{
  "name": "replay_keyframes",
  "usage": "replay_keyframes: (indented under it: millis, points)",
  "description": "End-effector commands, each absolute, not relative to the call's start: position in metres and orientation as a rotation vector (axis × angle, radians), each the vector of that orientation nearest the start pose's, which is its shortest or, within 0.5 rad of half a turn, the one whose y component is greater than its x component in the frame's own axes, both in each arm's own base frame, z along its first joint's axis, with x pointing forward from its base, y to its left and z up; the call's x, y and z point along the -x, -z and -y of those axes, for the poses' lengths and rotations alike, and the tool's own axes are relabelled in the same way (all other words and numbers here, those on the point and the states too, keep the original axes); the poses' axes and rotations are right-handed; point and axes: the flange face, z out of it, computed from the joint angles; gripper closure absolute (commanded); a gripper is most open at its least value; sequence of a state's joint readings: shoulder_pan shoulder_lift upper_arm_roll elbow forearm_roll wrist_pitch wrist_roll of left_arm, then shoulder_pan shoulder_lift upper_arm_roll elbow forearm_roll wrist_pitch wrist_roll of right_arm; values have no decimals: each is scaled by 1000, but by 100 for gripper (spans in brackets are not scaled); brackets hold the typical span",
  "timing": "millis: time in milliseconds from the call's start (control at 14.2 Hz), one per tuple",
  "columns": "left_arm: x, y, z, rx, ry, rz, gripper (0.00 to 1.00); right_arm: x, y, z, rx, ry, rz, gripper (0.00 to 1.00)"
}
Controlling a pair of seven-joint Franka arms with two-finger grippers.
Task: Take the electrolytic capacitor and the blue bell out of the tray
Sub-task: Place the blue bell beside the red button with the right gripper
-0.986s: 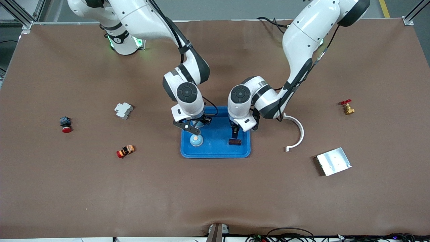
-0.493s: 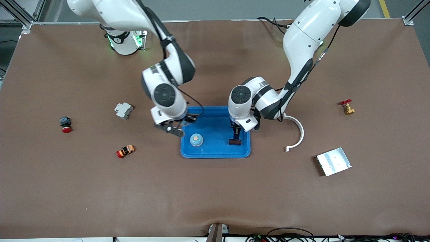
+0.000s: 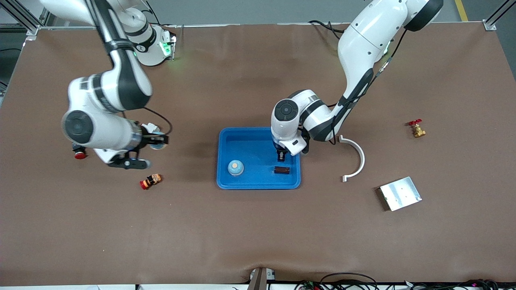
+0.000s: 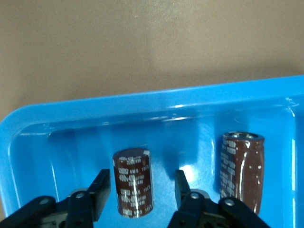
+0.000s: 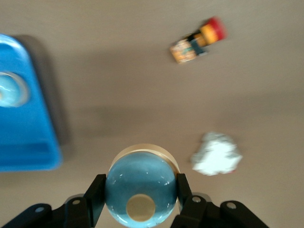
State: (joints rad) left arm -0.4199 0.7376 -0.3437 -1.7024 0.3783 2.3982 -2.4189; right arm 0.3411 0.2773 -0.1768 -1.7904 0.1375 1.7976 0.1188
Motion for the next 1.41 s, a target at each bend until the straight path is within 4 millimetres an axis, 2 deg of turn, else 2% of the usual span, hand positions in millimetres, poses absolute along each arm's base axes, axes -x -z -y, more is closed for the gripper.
replay_keyframes:
  millis: [0, 70, 352, 423, 564, 705, 846, 916, 1127, 1339]
  points:
    - [-502, -191, 448, 2347, 81, 2138, 68, -579, -383, -49, 3084, -415, 173, 90]
    - [-501, -190, 448, 2357, 84, 2122, 100, -579, -381, -28, 3077, -420, 208, 90]
    - [-502, -189, 447, 2375, 92, 2100, 100, -566, -349, 63, 3043, -373, 383, 90]
    - [-502, -191, 448, 2388, 93, 2090, 100, -560, -334, 91, 3039, -340, 418, 91]
    - [-504, -207, 449, 2410, 115, 2081, 100, -543, -304, 125, 3035, -260, 516, 93]
    - [-503, -229, 455, 2513, 129, 1982, 100, -527, -280, 137, 3044, -207, 570, 94]
    - [-501, -248, 453, 2649, 137, 1764, 100, -517, -269, 154, 3042, -219, 579, 94]
    - [-507, -260, 450, 2679, 148, 1735, 100, -511, -264, 154, 3034, -235, 577, 94]
    - [-531, -287, 424, 2732, 87, 1724, 100, -499, -243, 153, 3048, -208, 575, 94]
    - [-548, -294, 394, 2824, 36, 1528, 100, -496, -227, 154, 3044, -236, 572, 92]
